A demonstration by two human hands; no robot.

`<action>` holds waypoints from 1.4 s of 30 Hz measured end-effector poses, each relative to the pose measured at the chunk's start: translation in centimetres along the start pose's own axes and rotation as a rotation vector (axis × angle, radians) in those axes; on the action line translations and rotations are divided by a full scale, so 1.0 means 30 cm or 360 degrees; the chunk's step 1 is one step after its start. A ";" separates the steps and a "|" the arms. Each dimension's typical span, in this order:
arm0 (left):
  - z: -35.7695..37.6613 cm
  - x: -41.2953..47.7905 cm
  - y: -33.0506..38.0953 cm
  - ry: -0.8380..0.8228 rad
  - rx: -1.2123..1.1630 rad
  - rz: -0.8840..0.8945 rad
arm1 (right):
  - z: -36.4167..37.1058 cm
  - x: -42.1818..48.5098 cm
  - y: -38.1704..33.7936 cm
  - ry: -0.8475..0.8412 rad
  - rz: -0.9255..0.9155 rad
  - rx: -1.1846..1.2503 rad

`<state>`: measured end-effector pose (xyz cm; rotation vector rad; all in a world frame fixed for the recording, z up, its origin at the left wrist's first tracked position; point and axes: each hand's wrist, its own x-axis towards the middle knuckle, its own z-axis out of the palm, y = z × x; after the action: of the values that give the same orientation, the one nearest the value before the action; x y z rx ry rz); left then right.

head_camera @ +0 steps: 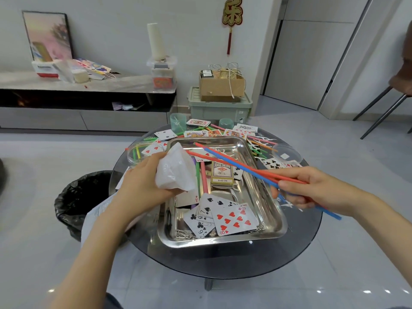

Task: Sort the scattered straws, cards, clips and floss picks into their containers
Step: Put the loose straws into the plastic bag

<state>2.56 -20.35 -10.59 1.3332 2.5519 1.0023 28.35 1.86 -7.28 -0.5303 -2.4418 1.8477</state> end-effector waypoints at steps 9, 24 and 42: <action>-0.033 -0.005 -0.022 0.0055 -0.0104 -0.0032 | -0.015 -0.010 -0.007 -0.0066 -0.0085 0.0118; -0.005 0.011 -0.017 0.0010 -0.0038 -0.0095 | 0.031 0.092 -0.062 0.0242 0.0138 0.0005; -0.012 0.005 -0.012 0.0051 -0.0016 -0.0073 | 0.000 0.220 -0.101 0.0508 0.0418 -0.0464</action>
<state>2.10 -20.57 -10.50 1.2599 2.5844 1.0352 21.39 3.06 -5.59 -1.1150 -2.5193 1.3415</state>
